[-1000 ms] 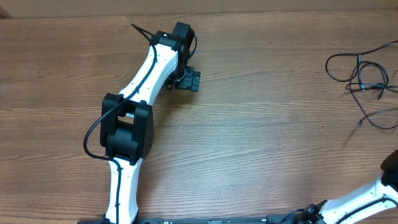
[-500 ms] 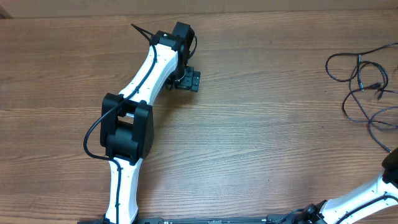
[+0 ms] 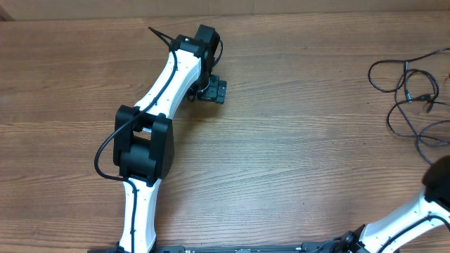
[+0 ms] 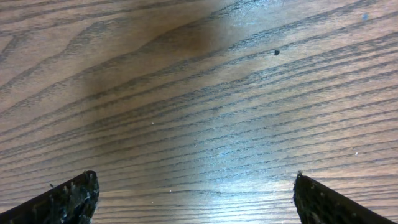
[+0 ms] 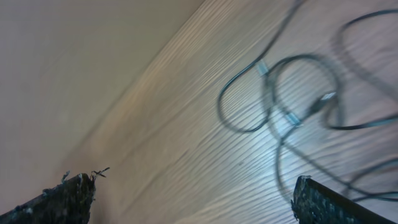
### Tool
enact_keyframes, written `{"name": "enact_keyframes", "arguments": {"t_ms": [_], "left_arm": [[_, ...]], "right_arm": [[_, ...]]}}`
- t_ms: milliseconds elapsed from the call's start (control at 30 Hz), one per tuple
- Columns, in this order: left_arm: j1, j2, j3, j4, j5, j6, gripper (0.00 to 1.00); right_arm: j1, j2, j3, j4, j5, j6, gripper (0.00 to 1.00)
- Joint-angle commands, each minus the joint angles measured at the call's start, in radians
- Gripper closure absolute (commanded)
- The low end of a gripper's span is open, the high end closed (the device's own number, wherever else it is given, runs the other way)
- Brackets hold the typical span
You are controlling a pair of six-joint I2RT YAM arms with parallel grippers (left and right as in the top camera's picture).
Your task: Untangle cables
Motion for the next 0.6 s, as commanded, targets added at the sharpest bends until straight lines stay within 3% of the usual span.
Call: {"name": "enact_keyframes", "arguments": {"t_ms": [0, 333, 567], "left_arm": [[0.005, 0.005, 0.012, -0.003, 0.008, -0.014, 0.00], [0.005, 0.005, 0.012, -0.003, 0.008, -0.014, 0.00], [0.005, 0.005, 0.013, -0.003, 0.008, -0.014, 0.00]], "right_arm": [[0.125, 0.004, 0.007, -0.009, 0.080, -0.045, 0.00], [0.546, 0.004, 0.007, -0.013, 0.285, -0.045, 0.00], [0.753, 0.004, 0.007, 0.107, 0.435, -0.045, 0.00]]}}
